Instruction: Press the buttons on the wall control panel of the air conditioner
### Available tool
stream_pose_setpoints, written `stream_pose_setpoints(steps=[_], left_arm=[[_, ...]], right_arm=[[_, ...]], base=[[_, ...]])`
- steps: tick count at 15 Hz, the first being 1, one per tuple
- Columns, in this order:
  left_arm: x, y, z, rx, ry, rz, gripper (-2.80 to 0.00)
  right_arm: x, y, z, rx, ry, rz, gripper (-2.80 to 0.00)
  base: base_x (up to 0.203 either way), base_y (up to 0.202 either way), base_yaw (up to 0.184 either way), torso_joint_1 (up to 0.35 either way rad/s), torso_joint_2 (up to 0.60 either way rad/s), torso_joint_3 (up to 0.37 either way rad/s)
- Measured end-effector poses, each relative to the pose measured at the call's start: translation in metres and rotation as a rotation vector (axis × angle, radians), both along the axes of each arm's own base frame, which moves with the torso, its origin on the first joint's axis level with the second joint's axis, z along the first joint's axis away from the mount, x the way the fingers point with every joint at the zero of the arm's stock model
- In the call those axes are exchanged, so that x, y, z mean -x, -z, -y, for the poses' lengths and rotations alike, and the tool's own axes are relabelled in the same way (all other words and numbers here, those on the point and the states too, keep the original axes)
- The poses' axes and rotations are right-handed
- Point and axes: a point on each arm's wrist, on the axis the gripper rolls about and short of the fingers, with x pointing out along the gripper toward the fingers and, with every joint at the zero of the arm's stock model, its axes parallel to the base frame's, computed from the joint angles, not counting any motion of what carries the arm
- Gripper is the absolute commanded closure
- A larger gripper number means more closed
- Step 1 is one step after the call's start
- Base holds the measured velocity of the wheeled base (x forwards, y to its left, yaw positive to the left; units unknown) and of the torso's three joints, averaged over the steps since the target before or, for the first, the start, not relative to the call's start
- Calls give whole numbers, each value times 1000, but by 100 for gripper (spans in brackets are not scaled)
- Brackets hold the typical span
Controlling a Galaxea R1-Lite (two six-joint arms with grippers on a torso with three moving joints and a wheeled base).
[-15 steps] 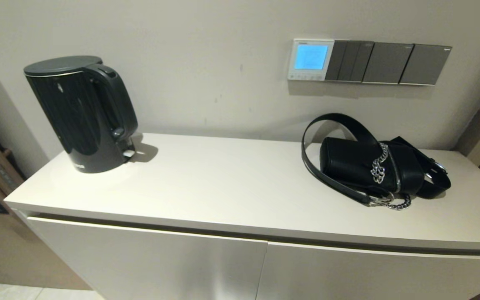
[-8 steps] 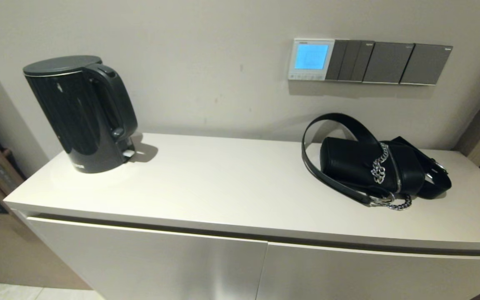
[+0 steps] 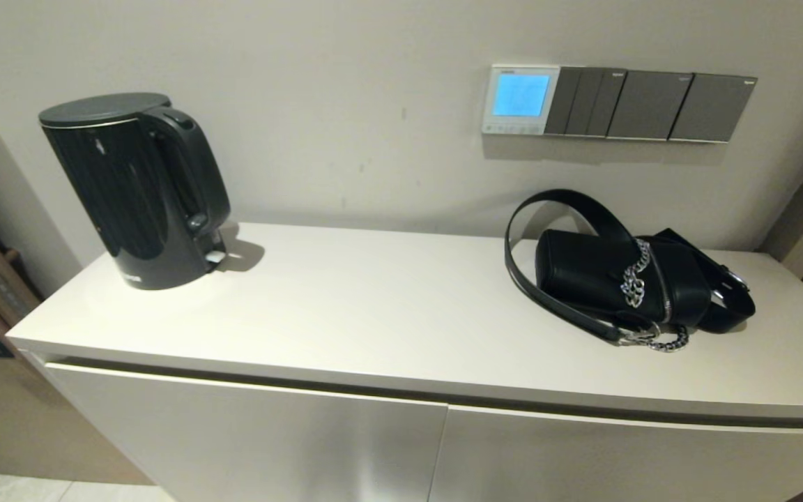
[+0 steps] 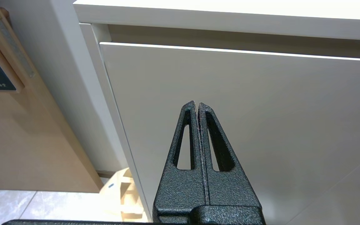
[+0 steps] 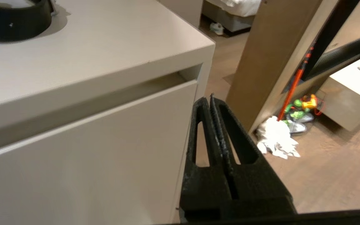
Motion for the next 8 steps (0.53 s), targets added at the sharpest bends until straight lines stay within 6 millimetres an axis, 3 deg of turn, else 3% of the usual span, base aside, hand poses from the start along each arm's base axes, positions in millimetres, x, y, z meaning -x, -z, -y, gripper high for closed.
stream_pose_setpoints(steps=[8], left_arm=[[0,0,0,0,0,0,0]], right_arm=[[2,15,-9,-134,-417,31,0]], base=[[0,0,0,0,0,0]])
